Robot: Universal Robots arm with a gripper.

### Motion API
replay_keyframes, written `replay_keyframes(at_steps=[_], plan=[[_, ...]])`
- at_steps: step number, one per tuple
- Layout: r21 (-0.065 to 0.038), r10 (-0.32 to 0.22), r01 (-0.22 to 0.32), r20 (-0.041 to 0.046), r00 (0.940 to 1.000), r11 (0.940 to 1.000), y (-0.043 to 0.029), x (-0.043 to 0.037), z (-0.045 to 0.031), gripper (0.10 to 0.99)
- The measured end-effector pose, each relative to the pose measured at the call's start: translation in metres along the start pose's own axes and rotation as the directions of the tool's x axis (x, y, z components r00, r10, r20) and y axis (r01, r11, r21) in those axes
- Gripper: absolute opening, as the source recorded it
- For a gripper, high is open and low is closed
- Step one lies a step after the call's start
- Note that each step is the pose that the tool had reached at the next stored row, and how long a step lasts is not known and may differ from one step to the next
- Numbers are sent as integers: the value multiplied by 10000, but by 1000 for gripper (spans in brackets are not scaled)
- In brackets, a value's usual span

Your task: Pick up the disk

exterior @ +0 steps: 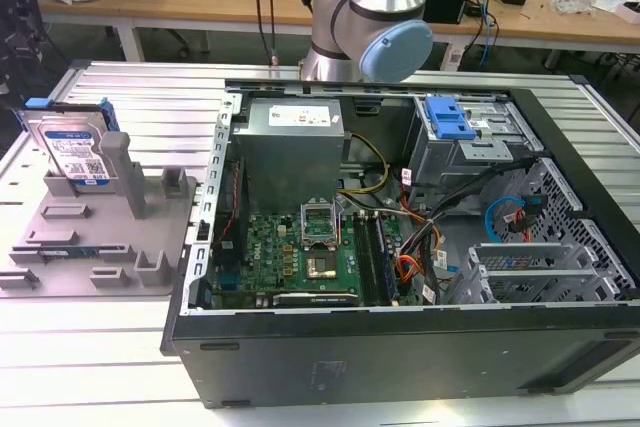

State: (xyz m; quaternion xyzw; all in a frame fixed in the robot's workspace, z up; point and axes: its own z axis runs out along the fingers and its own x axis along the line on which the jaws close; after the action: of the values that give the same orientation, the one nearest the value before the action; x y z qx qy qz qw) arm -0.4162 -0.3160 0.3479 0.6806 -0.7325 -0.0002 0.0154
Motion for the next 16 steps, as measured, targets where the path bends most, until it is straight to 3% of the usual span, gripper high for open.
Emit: replay_keyframes(at_steps=[11,16], plan=[[-1,-17,17,-5,10000,10000,-11,-2,24,600],[11,-40,40,-19,10000,10000,-12,-3,70,600]])
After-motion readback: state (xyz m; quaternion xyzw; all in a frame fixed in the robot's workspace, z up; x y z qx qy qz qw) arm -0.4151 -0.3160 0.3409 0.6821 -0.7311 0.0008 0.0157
